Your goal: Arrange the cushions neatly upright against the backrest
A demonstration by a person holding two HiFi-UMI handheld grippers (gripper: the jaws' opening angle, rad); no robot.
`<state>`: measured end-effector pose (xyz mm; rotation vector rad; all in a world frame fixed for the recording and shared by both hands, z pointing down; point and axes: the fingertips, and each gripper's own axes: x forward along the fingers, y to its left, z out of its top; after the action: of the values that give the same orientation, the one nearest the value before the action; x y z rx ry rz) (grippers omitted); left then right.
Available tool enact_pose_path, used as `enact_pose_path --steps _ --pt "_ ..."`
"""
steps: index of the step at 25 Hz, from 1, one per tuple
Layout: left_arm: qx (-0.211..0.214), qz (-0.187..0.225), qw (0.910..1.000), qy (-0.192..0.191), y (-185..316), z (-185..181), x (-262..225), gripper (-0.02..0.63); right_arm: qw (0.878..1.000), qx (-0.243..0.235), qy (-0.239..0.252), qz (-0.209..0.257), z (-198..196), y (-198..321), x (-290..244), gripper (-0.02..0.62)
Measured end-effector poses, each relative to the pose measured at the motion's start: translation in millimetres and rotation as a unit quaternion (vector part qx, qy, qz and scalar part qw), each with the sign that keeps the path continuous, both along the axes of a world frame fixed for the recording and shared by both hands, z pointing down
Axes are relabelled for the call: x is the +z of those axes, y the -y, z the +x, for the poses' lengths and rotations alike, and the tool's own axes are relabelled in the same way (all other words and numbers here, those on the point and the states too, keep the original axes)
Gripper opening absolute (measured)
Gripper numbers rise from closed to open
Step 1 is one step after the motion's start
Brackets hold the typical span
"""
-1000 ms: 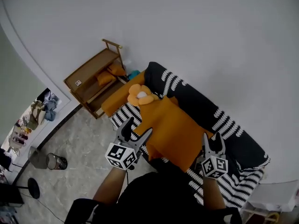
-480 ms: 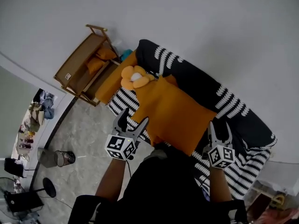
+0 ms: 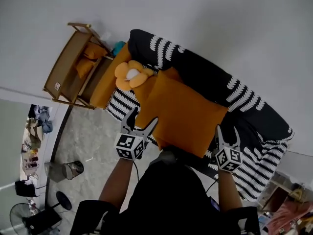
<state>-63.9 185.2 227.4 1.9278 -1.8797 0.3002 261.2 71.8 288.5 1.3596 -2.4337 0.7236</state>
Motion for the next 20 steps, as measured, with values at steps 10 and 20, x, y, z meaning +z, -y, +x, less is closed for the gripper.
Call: enact_pose_path --steps 10,20 --pt "0.065 -0.095 0.9933 0.011 67.8 -31.1 99.1 0.397 0.993 0.027 -0.065 -0.098 -10.3 26.5 109.2 0.357" --pt "0.088 -0.214 0.9729 -0.001 105.0 -52.3 200.9 0.41 0.968 0.074 -0.088 -0.221 14.4 25.1 202.6 0.403"
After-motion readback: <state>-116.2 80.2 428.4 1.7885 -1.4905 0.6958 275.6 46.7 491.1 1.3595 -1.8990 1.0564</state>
